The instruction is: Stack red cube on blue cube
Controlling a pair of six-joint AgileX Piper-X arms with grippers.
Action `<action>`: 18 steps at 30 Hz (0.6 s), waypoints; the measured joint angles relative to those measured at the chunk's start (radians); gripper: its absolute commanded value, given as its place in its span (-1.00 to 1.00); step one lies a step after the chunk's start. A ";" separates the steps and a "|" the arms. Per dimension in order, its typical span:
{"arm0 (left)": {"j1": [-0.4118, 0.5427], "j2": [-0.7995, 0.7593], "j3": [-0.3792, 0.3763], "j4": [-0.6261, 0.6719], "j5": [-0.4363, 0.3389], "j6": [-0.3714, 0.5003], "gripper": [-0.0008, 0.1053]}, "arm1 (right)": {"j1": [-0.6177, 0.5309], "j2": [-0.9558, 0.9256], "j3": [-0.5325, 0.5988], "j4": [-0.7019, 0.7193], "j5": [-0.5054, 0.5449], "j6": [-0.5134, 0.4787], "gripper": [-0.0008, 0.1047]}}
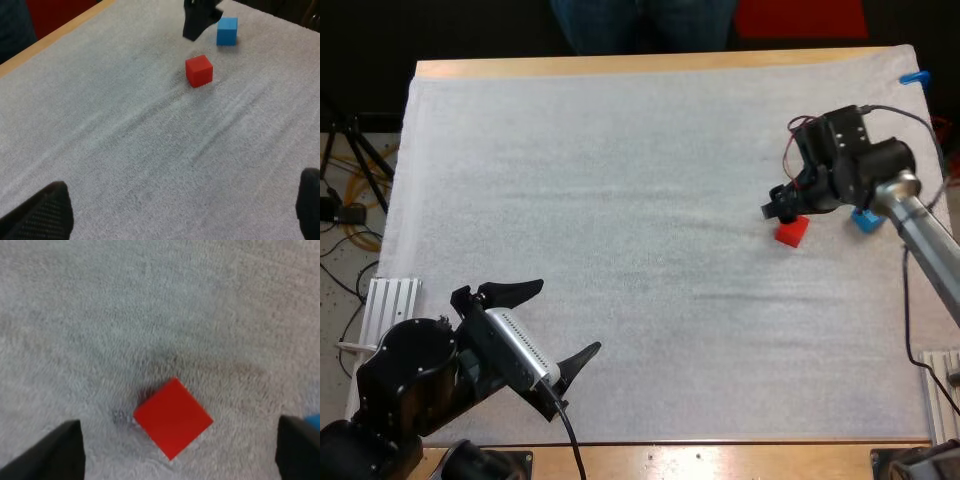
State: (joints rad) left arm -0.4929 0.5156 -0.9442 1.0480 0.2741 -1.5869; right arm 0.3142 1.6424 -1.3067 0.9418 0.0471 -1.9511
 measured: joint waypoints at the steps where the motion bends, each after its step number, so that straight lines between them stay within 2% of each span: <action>1: 0.000 0.000 0.000 0.000 0.000 0.000 0.65 | 0.000 0.030 -0.007 -0.002 0.000 0.000 0.42; 14: 0.000 0.000 0.000 0.000 0.000 0.000 0.65 | 0.000 0.254 -0.014 -0.018 0.002 0.002 0.41; 15: 0.000 0.000 0.000 0.000 0.000 0.000 0.65 | 0.000 0.258 -0.014 -0.016 0.002 0.002 0.39; 18: 0.000 0.000 0.000 0.000 0.000 0.000 0.65 | 0.000 0.269 -0.014 -0.016 0.002 0.009 0.11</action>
State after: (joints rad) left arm -0.4929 0.5156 -0.9442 1.0480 0.2741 -1.5869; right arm 0.3142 1.9118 -1.3209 0.9261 0.0496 -1.9423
